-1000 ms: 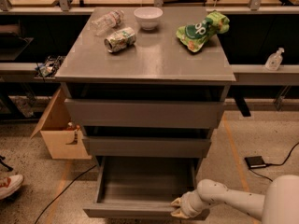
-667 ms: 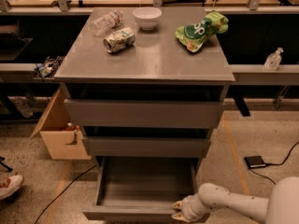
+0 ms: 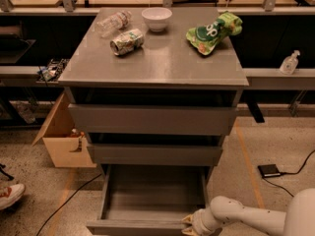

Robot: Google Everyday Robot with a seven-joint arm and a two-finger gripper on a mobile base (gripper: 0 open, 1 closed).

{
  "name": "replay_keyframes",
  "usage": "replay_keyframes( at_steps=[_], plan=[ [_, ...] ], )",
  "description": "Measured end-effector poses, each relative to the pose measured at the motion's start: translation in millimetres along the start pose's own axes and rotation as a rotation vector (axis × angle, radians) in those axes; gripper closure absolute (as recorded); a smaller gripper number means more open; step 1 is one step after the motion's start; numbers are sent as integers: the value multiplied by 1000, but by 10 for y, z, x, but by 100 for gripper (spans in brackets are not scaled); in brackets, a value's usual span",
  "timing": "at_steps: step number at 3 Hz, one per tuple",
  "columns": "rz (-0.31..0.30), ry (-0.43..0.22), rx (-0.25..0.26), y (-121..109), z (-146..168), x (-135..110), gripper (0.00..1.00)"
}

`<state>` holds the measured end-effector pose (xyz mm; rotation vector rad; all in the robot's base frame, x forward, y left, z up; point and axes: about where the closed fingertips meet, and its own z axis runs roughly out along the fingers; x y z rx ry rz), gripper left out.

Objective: Open bottom drawer

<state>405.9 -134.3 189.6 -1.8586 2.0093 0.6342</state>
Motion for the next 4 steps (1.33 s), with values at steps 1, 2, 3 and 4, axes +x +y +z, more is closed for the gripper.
replay_keyframes(
  at_steps=[1, 2, 3, 4],
  plan=[
    [0, 0, 0, -1, 0, 0, 100],
    [-7, -6, 4, -45, -8, -24, 82],
    [-12, -8, 21, -140, -110, -28, 59],
    [-12, -8, 21, -140, -111, -28, 35]
  ],
)
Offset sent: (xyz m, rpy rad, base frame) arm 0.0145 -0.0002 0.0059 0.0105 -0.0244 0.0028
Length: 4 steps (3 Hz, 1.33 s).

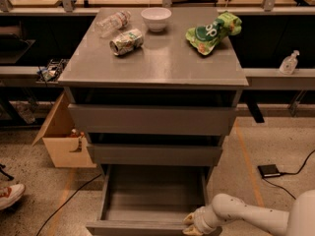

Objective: Open bottom drawer

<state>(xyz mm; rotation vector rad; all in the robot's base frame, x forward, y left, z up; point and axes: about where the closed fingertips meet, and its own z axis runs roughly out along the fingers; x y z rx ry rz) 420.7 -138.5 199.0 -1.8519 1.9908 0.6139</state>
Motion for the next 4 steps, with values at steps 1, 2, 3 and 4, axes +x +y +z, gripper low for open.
replay_keyframes(
  at_steps=[1, 2, 3, 4],
  plan=[
    [15, 40, 64, -173, -309, 70, 12],
    [34, 80, 139, -378, -666, 168, 0],
    [53, 100, 191, -539, -912, 271, 0],
    [81, 123, 238, -726, -1222, 416, 0]
  ],
)
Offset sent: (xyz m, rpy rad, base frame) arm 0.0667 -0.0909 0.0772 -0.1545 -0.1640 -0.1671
